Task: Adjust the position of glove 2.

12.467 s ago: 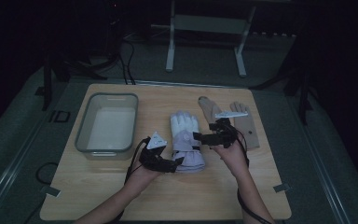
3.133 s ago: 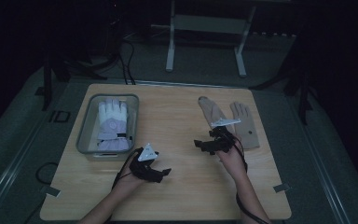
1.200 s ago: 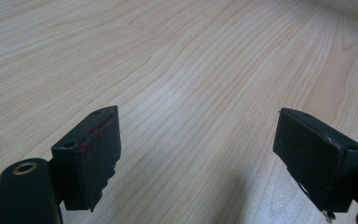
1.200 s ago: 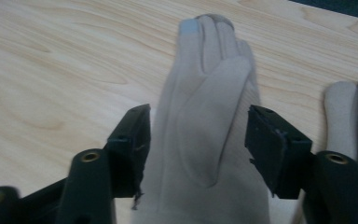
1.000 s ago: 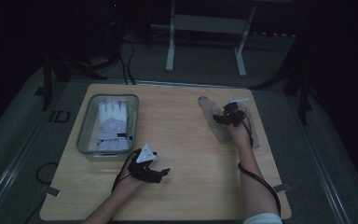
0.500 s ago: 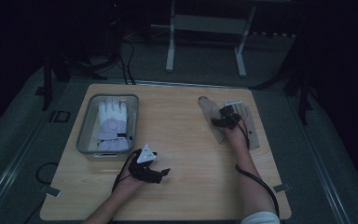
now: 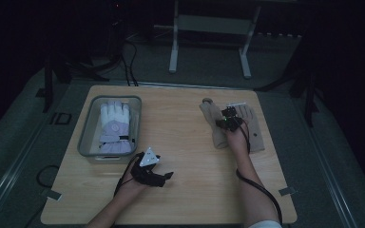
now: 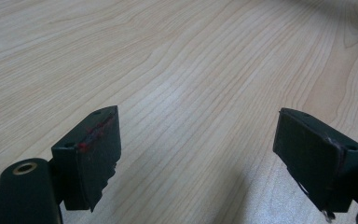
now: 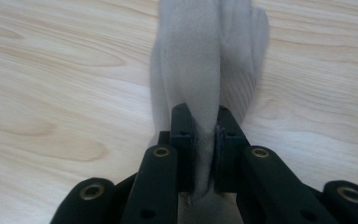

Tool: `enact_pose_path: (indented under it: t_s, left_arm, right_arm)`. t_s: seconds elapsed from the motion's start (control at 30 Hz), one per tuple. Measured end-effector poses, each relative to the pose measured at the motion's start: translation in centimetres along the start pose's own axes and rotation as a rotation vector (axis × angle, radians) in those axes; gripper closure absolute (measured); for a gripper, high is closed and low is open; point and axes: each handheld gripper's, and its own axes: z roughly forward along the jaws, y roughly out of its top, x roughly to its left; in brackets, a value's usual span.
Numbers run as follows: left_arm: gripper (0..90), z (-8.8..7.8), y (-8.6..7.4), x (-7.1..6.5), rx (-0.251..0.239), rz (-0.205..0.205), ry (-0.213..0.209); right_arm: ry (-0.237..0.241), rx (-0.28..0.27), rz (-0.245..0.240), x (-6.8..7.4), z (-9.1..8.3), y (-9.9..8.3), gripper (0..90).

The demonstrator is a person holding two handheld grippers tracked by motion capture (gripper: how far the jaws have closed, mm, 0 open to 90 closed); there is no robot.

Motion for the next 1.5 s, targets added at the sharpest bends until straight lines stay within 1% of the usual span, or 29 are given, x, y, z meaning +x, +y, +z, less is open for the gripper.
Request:
enact_pose_path:
  t_s: [0.13,0.2,0.27,0.33,0.4,0.43,0.5,0.57,0.6,0.67,0.77,0.87,0.9,0.93,0.97,1.03,1.07,1.1,1.13,1.17,1.2,1.23,1.3,1.37,1.4,1.43,1.47,1.5]
  left_arm:
    - [15.6,0.0,0.0,0.0,-0.002,-0.001,0.003]
    - [15.5,0.0,0.0,0.0,0.001,-0.001,0.005]
    - [15.5,0.0,0.0,0.0,-0.002,-0.007,0.004]
    - [15.5,0.0,0.0,0.1,-0.005,-0.009,0.002]
    - [15.5,-0.1,0.0,0.1,-0.008,-0.010,0.003]
    - [15.5,-0.1,0.0,0.0,-0.006,-0.005,0.005]
    - [15.5,-0.1,0.0,-0.1,-0.003,0.002,0.009]
    - [15.5,0.0,0.0,-0.1,-0.002,0.001,0.009]
    - [15.5,0.0,0.0,0.0,-0.002,0.000,0.009]
    - [15.5,0.0,0.0,0.0,-0.002,-0.006,0.008]
    - [15.5,0.0,0.0,-0.1,-0.001,0.000,0.009]
    - [15.5,0.0,0.0,-0.1,-0.001,0.005,0.010]
    - [15.5,0.0,0.0,-0.1,-0.002,0.005,0.011]
    - [15.5,0.0,0.0,-0.1,-0.002,0.005,0.011]
    - [15.5,0.0,0.0,-0.1,-0.002,0.006,0.012]
    - [15.5,0.0,0.0,-0.2,-0.002,0.010,0.012]
    - [15.6,0.0,0.0,-0.2,-0.002,0.013,0.012]
    - [15.6,0.0,0.0,-0.2,-0.003,0.013,0.011]
    - [15.5,0.0,0.0,-0.2,-0.003,0.015,0.011]
    - [15.5,0.0,0.0,-0.2,-0.003,0.015,0.011]
    - [15.5,0.0,0.0,-0.2,0.000,0.015,0.010]
    - [15.5,0.0,0.0,-0.2,0.001,0.013,0.010]
    - [15.6,0.0,0.0,-0.2,0.003,0.011,0.009]
    - [15.5,0.0,0.0,-0.2,0.002,0.013,0.007]
    - [15.5,0.0,0.0,-0.2,0.002,0.015,0.007]
    - [15.5,0.0,0.0,-0.2,0.001,0.017,0.007]
    - [15.5,0.0,0.0,-0.2,0.001,0.018,0.008]
    - [15.5,0.0,0.0,-0.2,0.002,0.019,0.008]
  right_arm:
    - [0.017,-0.047,0.018,1.5,-1.2,-0.3,81.3]
    - [0.010,-0.070,0.043,2.1,-1.9,-0.3,81.3]
    - [0.032,-0.099,0.063,2.7,-2.7,-0.3,81.3]
    - [0.034,-0.116,0.059,3.5,-3.3,-0.4,81.3]
    - [0.046,-0.130,0.069,4.1,-3.9,-0.5,81.3]
    - [0.033,-0.136,0.067,4.4,-4.2,-0.5,81.3]
    - [0.037,-0.147,0.097,4.9,-4.9,-0.6,81.2]
    - [0.023,-0.158,0.111,5.7,-5.5,-0.9,81.2]
    - [0.023,-0.166,0.119,6.1,-5.8,-1.1,81.2]
    - [0.044,-0.181,0.148,6.8,-6.4,-1.4,81.2]
    - [0.030,-0.212,0.145,8.3,-7.4,-1.9,81.2]
    - [0.019,-0.232,0.165,9.5,-7.8,-2.2,81.2]
    - [0.018,-0.239,0.179,9.8,-7.8,-2.3,81.2]
    - [0.013,-0.245,0.189,10.1,-7.8,-2.5,81.2]
    - [0.020,-0.249,0.192,10.5,-7.6,-2.6,81.2]
    - [0.001,-0.245,0.198,11.1,-7.1,-3.1,81.2]
    - [-0.003,-0.237,0.198,11.3,-6.7,-3.3,81.2]
    - [0.008,-0.221,0.207,11.5,-6.0,-3.6,81.1]
    - [0.002,-0.214,0.206,11.7,-5.6,-3.9,81.2]
    - [0.000,-0.198,0.208,11.7,-5.0,-4.2,81.2]
    - [0.011,-0.182,0.216,11.8,-4.4,-4.5,81.1]
    - [0.002,-0.168,0.215,11.9,-3.8,-4.7,81.0]
    - [0.006,-0.138,0.230,12.1,-2.6,-5.3,80.6]
    - [-0.018,-0.121,0.217,12.2,-1.8,-5.7,79.4]
    - [0.003,-0.115,0.245,12.1,-1.5,-6.0,78.6]
    - [0.007,-0.112,0.247,12.3,-1.2,-6.2,77.7]
    - [-0.007,-0.118,0.216,12.5,-1.2,-6.2,75.4]
    - [-0.006,-0.118,0.213,12.8,-1.2,-6.2,73.4]
